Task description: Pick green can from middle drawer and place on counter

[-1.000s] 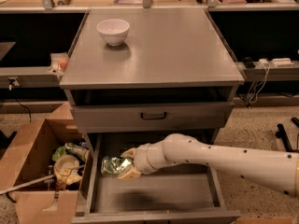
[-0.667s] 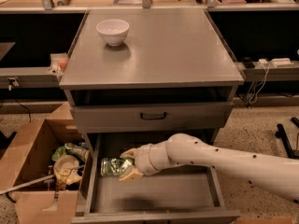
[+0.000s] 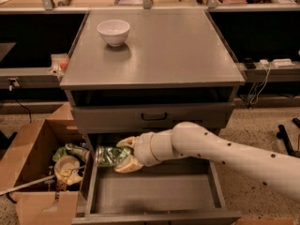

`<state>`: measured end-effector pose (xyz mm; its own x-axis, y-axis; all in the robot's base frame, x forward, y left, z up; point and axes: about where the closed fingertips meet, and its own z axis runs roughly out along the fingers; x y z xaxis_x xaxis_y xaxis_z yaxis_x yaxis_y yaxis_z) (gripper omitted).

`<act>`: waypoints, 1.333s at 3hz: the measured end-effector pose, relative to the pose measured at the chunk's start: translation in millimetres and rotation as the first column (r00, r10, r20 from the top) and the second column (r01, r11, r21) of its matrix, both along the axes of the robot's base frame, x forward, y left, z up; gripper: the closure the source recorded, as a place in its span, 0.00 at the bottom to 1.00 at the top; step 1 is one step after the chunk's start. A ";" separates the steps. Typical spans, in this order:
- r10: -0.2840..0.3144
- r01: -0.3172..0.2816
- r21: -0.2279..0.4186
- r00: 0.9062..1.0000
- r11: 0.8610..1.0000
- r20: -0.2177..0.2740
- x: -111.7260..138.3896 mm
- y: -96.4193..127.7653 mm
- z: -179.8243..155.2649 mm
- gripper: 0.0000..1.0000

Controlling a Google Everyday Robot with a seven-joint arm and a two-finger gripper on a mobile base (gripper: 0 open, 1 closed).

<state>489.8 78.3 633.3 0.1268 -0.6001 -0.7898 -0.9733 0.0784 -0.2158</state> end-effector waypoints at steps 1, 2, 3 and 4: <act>-0.030 0.031 -0.003 0.993 1.000 0.112 7.9 1.0 85.7 1.00; -0.093 0.101 -0.021 0.969 0.995 0.229 33.1 -10.0 180.0 1.00; -0.093 0.101 -0.021 0.969 0.995 0.229 33.1 -10.0 180.0 1.00; -0.143 0.145 0.004 0.964 0.989 0.226 56.9 -20.8 200.4 1.00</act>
Offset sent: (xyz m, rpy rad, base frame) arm 0.0562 -0.0274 0.2567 -0.0591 -0.3148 -0.1674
